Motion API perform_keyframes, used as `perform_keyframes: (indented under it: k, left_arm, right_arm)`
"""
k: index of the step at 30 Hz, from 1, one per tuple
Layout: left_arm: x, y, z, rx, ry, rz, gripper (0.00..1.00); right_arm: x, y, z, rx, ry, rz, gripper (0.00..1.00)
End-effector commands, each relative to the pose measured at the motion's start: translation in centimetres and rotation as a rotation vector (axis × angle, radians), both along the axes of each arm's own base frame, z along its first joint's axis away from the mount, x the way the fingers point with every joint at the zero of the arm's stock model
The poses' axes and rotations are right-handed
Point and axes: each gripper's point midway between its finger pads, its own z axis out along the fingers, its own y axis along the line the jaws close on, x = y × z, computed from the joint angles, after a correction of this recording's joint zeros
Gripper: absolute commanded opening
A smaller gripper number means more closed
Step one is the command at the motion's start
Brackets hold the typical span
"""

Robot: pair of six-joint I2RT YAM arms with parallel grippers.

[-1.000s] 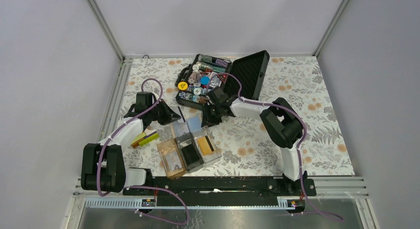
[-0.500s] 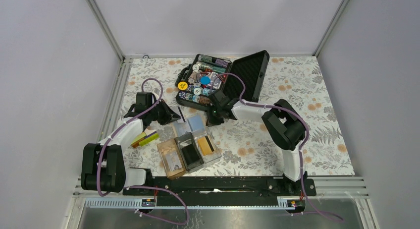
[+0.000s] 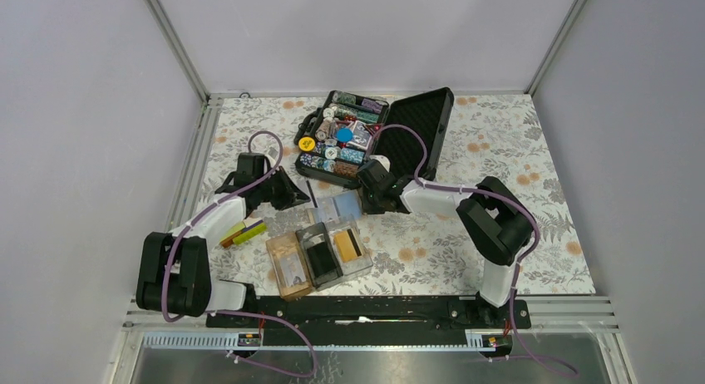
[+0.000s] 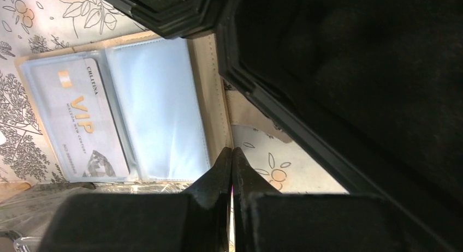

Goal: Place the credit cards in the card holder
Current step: Move the card holder to the center of the board.

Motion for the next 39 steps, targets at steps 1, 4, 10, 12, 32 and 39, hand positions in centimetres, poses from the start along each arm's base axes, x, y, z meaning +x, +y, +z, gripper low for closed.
perform_keyframes:
  k: [1, 4, 10, 12, 32, 39]
  left_arm:
    - [2.1, -1.0, 2.1, 0.010, -0.091, -0.031, 0.00]
    - [2.4, -2.0, 2.4, 0.012, -0.098, -0.059, 0.00]
    - [3.1, -4.0, 2.4, 0.010, -0.093, -0.119, 0.00]
    - [3.3, -4.6, 2.3, 0.016, -0.093, -0.133, 0.00]
    - [5.0, -11.9, 3.5, 0.029, -0.111, -0.308, 0.00]
    - [4.7, -11.5, 2.7, 0.067, -0.096, -0.294, 0.00]
  right_arm:
    - [-0.4, -5.0, -0.8, -0.140, 0.002, -0.117, 0.00]
    - [-0.7, -5.9, -0.7, -0.148, -0.007, -0.142, 0.00]
    - [-0.9, -7.5, -0.2, -0.177, -0.038, -0.196, 0.00]
    - [-1.0, -8.1, -0.1, -0.192, -0.044, -0.213, 0.00]
    - [-2.4, -13.5, 1.7, -0.273, -0.119, -0.325, 0.00]
    - [-3.4, -10.3, 2.9, -0.027, -0.121, -0.223, 0.17]
